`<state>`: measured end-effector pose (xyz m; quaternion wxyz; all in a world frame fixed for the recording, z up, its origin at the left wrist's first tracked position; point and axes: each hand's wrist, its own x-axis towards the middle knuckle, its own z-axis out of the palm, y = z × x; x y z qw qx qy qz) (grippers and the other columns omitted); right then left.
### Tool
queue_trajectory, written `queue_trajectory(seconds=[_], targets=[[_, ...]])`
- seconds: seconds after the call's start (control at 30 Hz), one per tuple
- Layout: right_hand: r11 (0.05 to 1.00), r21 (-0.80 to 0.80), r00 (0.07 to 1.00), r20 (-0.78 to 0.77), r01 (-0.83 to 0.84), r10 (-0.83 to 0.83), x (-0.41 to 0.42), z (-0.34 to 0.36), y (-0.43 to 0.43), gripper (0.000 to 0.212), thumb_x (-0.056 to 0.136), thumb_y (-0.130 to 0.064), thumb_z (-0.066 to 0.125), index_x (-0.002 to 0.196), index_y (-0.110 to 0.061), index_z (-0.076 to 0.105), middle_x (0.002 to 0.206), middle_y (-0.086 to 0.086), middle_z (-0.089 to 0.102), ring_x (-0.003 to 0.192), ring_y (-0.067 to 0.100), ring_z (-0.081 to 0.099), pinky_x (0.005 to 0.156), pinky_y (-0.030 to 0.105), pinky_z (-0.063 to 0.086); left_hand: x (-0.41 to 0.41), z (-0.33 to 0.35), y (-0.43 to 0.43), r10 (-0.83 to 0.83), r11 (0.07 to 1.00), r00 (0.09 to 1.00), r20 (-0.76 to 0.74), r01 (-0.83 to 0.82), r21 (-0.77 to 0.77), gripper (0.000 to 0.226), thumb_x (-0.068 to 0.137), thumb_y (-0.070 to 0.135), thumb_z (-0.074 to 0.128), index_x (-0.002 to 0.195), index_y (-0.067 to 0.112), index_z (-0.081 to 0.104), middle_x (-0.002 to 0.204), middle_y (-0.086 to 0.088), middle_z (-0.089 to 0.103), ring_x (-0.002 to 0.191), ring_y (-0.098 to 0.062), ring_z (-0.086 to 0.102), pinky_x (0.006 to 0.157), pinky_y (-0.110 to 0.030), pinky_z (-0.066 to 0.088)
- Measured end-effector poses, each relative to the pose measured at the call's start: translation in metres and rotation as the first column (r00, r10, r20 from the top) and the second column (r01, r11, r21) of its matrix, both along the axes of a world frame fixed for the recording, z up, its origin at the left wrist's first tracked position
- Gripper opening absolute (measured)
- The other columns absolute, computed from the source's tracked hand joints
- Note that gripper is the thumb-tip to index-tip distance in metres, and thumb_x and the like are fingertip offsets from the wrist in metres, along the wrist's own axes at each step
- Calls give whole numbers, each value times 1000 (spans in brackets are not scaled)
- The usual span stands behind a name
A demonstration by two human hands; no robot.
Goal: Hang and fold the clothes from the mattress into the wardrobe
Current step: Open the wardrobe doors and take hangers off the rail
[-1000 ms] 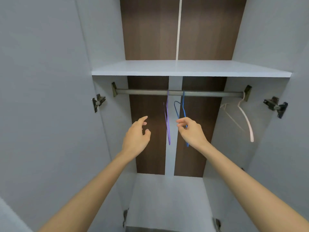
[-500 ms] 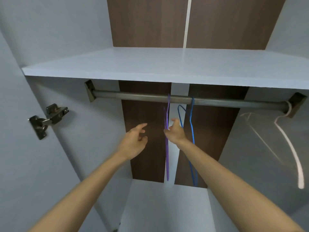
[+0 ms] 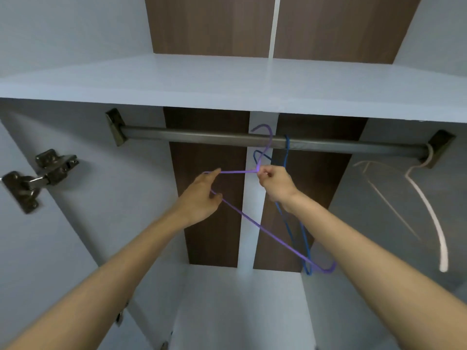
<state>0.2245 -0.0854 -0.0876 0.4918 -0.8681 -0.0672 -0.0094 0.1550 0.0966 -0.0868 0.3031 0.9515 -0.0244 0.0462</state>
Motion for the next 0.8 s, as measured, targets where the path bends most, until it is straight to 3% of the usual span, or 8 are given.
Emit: queue_trajectory(seconds=[0.03, 0.1, 0.17, 0.27, 0.4, 0.53, 0.63, 0.8], targets=[[1000, -9, 1000, -10, -19, 19, -9, 7, -4, 29, 100, -17, 43, 80, -27, 61, 66, -2, 48, 55, 11, 41, 49, 24, 34, -5, 2, -3, -4, 1000, 1000, 20, 4, 2, 66, 95, 21, 54, 151, 27, 18, 150, -2, 31, 100, -7, 54, 85, -20, 43], [998, -30, 998, -34, -54, 53, -33, 20, -11, 27, 100, -17, 44, 85, -25, 64, 64, 0, 48, 50, 9, 38, 45, 21, 33, -16, 5, -7, -22, 1000, 997, 69, 20, 21, 67, 95, 21, 54, 151, 25, 17, 154, -1, 26, 120, -15, 50, 98, -28, 44], [996, -47, 997, -47, -71, 69, -64, 30, -17, 25, 100, -16, 45, 97, -20, 69, 62, -2, 46, 40, 3, 37, 38, 13, 28, -31, 4, -9, -33, 997, 994, 106, 25, 78, 65, 96, 24, 53, 151, 23, 18, 155, 0, 25, 141, -20, 28, 114, -42, 29], [997, -27, 997, -27, -71, 70, -122, 38, -25, 24, 100, -14, 45, 106, -8, 68, 62, -2, 43, 32, -3, 39, 35, 9, 29, -64, 0, -16, -59, 989, 995, 77, 48, 137, 59, 98, 30, 48, 150, 24, 21, 150, 0, 37, 141, -21, 28, 116, -54, 11], [998, -58, 999, -26, -27, 26, -199, 32, -37, 21, 98, -12, 48, 101, -5, 68, 58, -2, 45, 33, 0, 39, 38, 11, 29, -120, -13, -32, -134, 984, 990, 52, 127, 124, 46, 99, 26, 45, 144, 21, 35, 132, -3, 52, 127, -22, 45, 114, -54, 13], [998, -36, 995, -89, 52, -55, -286, 14, -48, 22, 99, -13, 48, 106, -4, 67, 62, -1, 50, 43, 3, 40, 38, 11, 29, -173, -29, -35, -345, 938, 936, 65, 342, 55, 23, 97, 20, 50, 118, 17, 61, 102, -1, 60, 97, -18, 58, 90, -33, 45], [992, 8, 982, -145, 124, -122, -362, 2, -68, 20, 99, -9, 47, 103, 2, 64, 65, -7, 58, 43, -4, 45, 40, 8, 30, -228, -35, -52, -521, 853, 854, 10, 520, 43, 16, 94, 17, 56, 103, 16, 69, 88, 4, 65, 80, -12, 57, 73, -25, 43], [961, 49, 937, -243, 271, -251, -477, -24, -108, 14, 98, -9, 48, 95, -3, 60, 79, -5, 61, 42, -7, 43, 42, 6, 30, -304, -54, -101, -647, 760, 757, -97, 650, -3, 3, 85, 18, 67, 86, 21, 68, 77, 6, 71, 65, -3, 57, 69, -22, 44]])
